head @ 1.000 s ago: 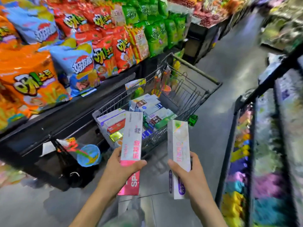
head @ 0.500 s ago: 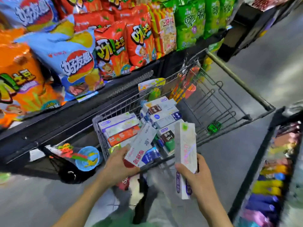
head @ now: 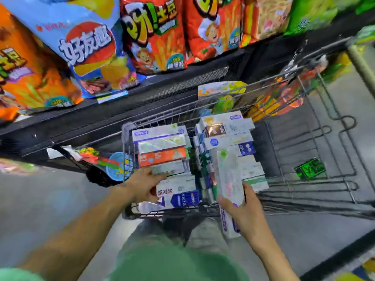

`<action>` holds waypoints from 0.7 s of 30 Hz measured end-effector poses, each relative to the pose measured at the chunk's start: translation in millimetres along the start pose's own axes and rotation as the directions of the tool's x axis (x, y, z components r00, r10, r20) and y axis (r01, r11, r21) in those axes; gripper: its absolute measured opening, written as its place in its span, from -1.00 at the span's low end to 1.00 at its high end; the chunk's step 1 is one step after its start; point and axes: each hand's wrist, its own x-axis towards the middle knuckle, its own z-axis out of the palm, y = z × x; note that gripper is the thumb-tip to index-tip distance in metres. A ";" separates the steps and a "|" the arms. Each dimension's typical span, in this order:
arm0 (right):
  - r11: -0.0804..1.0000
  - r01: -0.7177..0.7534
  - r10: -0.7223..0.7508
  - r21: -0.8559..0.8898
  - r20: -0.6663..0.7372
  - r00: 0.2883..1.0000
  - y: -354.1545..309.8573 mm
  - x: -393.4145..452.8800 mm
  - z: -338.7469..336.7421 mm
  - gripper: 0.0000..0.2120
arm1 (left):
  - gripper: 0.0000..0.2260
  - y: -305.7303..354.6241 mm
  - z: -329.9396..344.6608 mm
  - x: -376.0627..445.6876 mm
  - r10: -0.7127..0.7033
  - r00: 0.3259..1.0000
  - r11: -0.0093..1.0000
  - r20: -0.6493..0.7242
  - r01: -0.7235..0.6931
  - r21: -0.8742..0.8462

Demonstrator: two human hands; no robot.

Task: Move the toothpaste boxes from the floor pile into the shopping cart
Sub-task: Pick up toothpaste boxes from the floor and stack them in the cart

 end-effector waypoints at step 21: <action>0.611 0.491 -0.131 -0.621 0.532 0.836 8.3 136.7 78.7 -0.33 | -0.44 15.5 76.2 -56.1 -0.616 0.733 0.767 -0.289 0.477 -0.429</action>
